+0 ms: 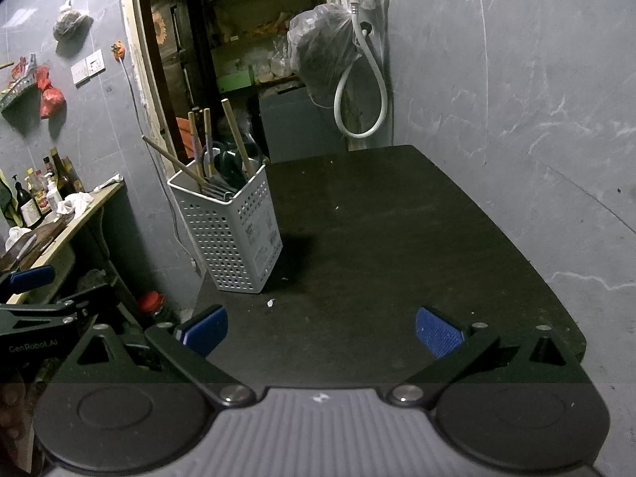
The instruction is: Organize utensils
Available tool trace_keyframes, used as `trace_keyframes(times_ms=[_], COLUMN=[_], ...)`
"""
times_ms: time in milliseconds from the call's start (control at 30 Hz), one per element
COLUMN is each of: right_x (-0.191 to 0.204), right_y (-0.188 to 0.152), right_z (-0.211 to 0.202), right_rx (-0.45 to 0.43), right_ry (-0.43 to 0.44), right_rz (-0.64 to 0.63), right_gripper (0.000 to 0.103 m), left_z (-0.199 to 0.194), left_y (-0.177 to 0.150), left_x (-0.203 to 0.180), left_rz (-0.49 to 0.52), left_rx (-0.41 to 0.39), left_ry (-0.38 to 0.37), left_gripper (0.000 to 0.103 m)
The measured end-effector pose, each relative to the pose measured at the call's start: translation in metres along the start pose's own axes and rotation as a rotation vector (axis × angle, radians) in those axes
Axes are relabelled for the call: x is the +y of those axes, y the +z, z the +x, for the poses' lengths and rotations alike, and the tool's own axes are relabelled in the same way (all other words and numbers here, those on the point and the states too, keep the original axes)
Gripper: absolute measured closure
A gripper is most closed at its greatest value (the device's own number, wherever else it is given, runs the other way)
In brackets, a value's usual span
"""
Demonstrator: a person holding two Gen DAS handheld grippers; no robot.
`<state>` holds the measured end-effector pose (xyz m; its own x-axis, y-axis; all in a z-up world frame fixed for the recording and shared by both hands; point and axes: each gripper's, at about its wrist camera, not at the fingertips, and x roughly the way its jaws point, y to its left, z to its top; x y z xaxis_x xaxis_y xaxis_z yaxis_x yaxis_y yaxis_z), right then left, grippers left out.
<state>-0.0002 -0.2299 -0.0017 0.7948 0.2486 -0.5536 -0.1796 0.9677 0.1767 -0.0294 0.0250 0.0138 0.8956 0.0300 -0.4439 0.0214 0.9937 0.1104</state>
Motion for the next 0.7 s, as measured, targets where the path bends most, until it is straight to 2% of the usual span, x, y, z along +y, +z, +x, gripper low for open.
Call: trace_keyframes(times_ms=[700], right_x=[-0.002], right_y=[0.003], right_z=[0.014], right_rx=[0.029], right_ry=[-0.006], right_rz=[0.010], right_gripper=[0.000], left_z=[0.021], left_y=[0.003], left_x=[0.000], left_rz=[0.003], left_rx=[0.036], left_ry=[-0.008], left_gripper=[0.001])
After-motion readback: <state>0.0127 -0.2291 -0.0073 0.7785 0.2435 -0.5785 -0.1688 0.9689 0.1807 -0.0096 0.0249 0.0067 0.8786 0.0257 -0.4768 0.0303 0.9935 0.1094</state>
